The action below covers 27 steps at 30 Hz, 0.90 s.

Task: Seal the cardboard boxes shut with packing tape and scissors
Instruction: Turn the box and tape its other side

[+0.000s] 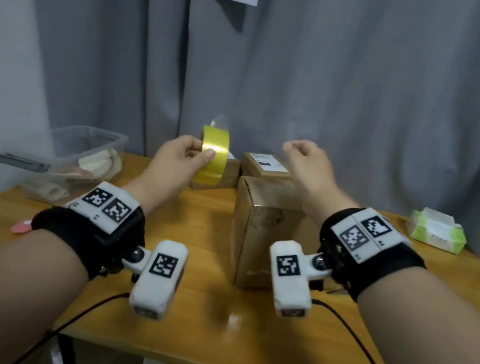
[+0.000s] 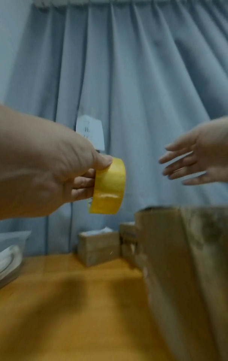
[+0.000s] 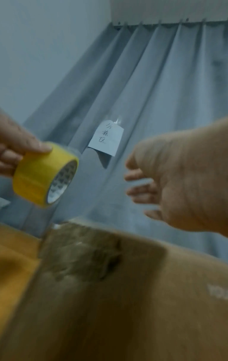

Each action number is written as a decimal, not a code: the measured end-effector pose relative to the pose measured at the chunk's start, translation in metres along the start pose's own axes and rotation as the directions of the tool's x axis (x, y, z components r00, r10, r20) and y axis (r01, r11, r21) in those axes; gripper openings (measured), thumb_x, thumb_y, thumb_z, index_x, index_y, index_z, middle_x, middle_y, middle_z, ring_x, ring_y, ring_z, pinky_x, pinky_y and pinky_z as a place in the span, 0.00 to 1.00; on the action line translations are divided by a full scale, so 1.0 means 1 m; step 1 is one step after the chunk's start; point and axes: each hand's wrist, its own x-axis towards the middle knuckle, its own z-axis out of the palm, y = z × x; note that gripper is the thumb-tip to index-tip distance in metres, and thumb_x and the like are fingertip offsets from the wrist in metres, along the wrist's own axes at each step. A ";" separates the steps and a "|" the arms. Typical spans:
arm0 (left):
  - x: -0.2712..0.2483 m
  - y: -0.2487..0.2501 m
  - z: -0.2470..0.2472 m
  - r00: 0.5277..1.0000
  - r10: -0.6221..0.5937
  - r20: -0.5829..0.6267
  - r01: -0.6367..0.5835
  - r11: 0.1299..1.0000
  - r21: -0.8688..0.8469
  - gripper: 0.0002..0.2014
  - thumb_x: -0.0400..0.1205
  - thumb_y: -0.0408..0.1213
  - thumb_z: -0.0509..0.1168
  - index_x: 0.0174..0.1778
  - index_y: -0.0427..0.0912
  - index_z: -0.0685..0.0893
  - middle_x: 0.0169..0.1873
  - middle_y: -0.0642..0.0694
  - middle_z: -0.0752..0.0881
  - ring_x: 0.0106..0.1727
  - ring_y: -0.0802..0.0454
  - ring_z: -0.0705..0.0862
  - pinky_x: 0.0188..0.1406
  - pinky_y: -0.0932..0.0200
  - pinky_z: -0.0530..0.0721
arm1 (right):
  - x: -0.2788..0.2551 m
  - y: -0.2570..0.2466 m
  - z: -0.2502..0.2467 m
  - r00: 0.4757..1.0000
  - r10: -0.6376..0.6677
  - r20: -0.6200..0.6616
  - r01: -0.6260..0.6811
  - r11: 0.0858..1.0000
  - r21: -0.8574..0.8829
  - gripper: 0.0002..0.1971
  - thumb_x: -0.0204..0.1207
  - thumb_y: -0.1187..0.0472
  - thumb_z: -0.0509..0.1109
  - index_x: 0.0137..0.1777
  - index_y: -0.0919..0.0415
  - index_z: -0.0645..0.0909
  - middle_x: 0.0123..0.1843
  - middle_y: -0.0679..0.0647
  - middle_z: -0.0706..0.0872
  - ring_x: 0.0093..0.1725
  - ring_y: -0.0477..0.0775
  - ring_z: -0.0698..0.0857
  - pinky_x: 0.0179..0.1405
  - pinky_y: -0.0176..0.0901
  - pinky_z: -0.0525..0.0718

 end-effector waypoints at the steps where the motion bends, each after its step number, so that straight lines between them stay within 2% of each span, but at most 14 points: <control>1: 0.000 0.017 0.002 0.999 0.009 0.033 -0.006 0.996 -0.093 0.10 0.82 0.39 0.66 0.52 0.36 0.82 0.46 0.36 0.88 0.45 0.48 0.84 0.50 0.51 0.83 | -0.002 -0.007 -0.009 0.997 -0.065 0.043 0.062 0.997 0.051 0.16 0.83 0.49 0.64 0.61 0.58 0.82 0.59 0.50 0.85 0.60 0.49 0.81 0.64 0.44 0.76; 3: -0.002 0.046 0.012 0.995 0.036 0.098 -0.008 0.962 -0.274 0.06 0.83 0.36 0.65 0.51 0.37 0.81 0.45 0.37 0.88 0.45 0.47 0.85 0.50 0.50 0.84 | -0.007 -0.020 -0.022 0.959 -0.179 0.218 0.160 0.982 0.102 0.21 0.81 0.42 0.64 0.61 0.57 0.83 0.57 0.48 0.87 0.60 0.44 0.83 0.62 0.40 0.77; 5: -0.005 0.069 0.025 0.987 0.047 0.156 0.021 0.913 -0.408 0.03 0.84 0.34 0.63 0.49 0.38 0.79 0.42 0.40 0.87 0.41 0.50 0.86 0.43 0.57 0.84 | -0.011 -0.031 -0.030 0.910 -0.267 0.316 0.250 0.964 0.095 0.12 0.80 0.50 0.68 0.56 0.56 0.84 0.52 0.47 0.88 0.54 0.43 0.85 0.58 0.41 0.81; 7: -0.008 0.083 0.036 0.982 0.019 0.187 0.073 0.877 -0.475 0.05 0.84 0.34 0.63 0.52 0.38 0.76 0.42 0.42 0.86 0.38 0.55 0.87 0.36 0.64 0.86 | -0.013 -0.038 -0.036 0.902 -0.326 0.283 0.320 0.945 0.068 0.02 0.81 0.59 0.68 0.50 0.55 0.83 0.46 0.51 0.88 0.47 0.47 0.85 0.55 0.47 0.83; 8: -0.006 0.086 0.039 0.984 -0.004 0.176 0.088 0.879 -0.469 0.10 0.83 0.35 0.65 0.57 0.39 0.74 0.47 0.41 0.86 0.41 0.55 0.88 0.38 0.64 0.87 | -0.014 -0.041 -0.040 0.903 -0.339 0.263 0.339 0.940 0.050 0.02 0.82 0.61 0.68 0.49 0.56 0.82 0.46 0.53 0.87 0.47 0.50 0.84 0.56 0.51 0.83; 10: 0.003 0.083 0.040 0.990 -0.035 0.133 0.084 0.920 -0.382 0.25 0.78 0.43 0.72 0.66 0.43 0.69 0.59 0.41 0.81 0.55 0.50 0.86 0.52 0.56 0.87 | -0.015 -0.043 -0.047 0.904 -0.331 0.272 0.357 0.933 -0.051 0.02 0.83 0.61 0.65 0.52 0.57 0.79 0.49 0.58 0.86 0.50 0.55 0.84 0.59 0.55 0.81; 11: 0.007 0.082 0.039 0.990 -0.037 0.138 0.081 0.941 -0.327 0.31 0.74 0.47 0.75 0.69 0.45 0.69 0.63 0.44 0.79 0.61 0.50 0.83 0.60 0.53 0.84 | -0.016 -0.043 -0.051 0.897 -0.327 0.297 0.374 0.920 -0.120 0.04 0.83 0.61 0.64 0.54 0.58 0.78 0.51 0.58 0.85 0.51 0.55 0.83 0.59 0.55 0.81; 13: 0.011 0.081 0.037 0.974 -0.033 0.225 0.097 0.955 -0.280 0.35 0.68 0.53 0.76 0.70 0.47 0.73 0.64 0.49 0.81 0.65 0.53 0.81 0.67 0.53 0.78 | -0.016 -0.042 -0.058 0.883 -0.321 0.343 0.411 0.881 -0.234 0.06 0.84 0.60 0.62 0.57 0.59 0.78 0.50 0.56 0.83 0.50 0.54 0.81 0.58 0.53 0.79; 15: 0.012 0.081 0.038 0.966 -0.042 0.253 0.114 0.954 -0.277 0.26 0.73 0.49 0.74 0.65 0.44 0.79 0.59 0.49 0.84 0.61 0.55 0.82 0.64 0.59 0.78 | -0.016 -0.041 -0.063 0.878 -0.326 0.350 0.443 0.832 -0.336 0.08 0.85 0.59 0.61 0.59 0.59 0.79 0.50 0.53 0.83 0.53 0.56 0.80 0.61 0.55 0.77; 18: 0.015 0.085 0.039 0.984 -0.078 0.160 0.123 0.948 -0.295 0.09 0.79 0.42 0.69 0.47 0.41 0.84 0.41 0.49 0.83 0.42 0.56 0.80 0.47 0.61 0.78 | -0.013 -0.039 -0.067 0.888 -0.308 0.342 0.434 0.805 -0.404 0.05 0.84 0.56 0.61 0.55 0.50 0.77 0.51 0.50 0.83 0.57 0.61 0.80 0.65 0.60 0.76; 20: 0.018 0.086 0.039 0.979 -0.129 0.160 0.179 0.916 -0.360 0.07 0.80 0.39 0.69 0.38 0.41 0.82 0.35 0.47 0.80 0.34 0.55 0.77 0.41 0.60 0.78 | -0.011 -0.039 -0.070 0.891 -0.296 0.345 0.428 0.803 -0.415 0.04 0.84 0.55 0.61 0.52 0.44 0.76 0.51 0.48 0.83 0.59 0.62 0.80 0.68 0.62 0.74; 23: 0.022 0.084 0.036 0.964 -0.197 0.177 0.256 0.869 -0.424 0.07 0.80 0.32 0.68 0.38 0.38 0.79 0.32 0.43 0.82 0.30 0.55 0.81 0.35 0.63 0.84 | -0.010 -0.043 -0.073 0.881 -0.308 0.358 0.438 0.817 -0.375 0.05 0.85 0.55 0.61 0.53 0.46 0.79 0.51 0.47 0.84 0.59 0.57 0.81 0.72 0.59 0.70; 25: 0.021 0.080 0.033 0.959 -0.208 0.194 0.273 0.863 -0.426 0.05 0.81 0.30 0.67 0.40 0.36 0.80 0.33 0.43 0.84 0.31 0.56 0.83 0.35 0.67 0.86 | -0.012 -0.045 -0.075 0.882 -0.310 0.355 0.423 0.852 -0.309 0.09 0.85 0.58 0.61 0.58 0.55 0.83 0.52 0.50 0.85 0.56 0.52 0.81 0.65 0.47 0.76; 27: 0.018 0.076 0.031 0.951 -0.210 0.227 0.290 0.858 -0.424 0.04 0.81 0.32 0.68 0.42 0.35 0.82 0.33 0.43 0.84 0.32 0.57 0.84 0.36 0.67 0.87 | -0.014 -0.047 -0.075 0.878 -0.317 0.360 0.425 0.862 -0.277 0.11 0.85 0.59 0.62 0.60 0.61 0.83 0.53 0.53 0.86 0.54 0.50 0.82 0.58 0.42 0.79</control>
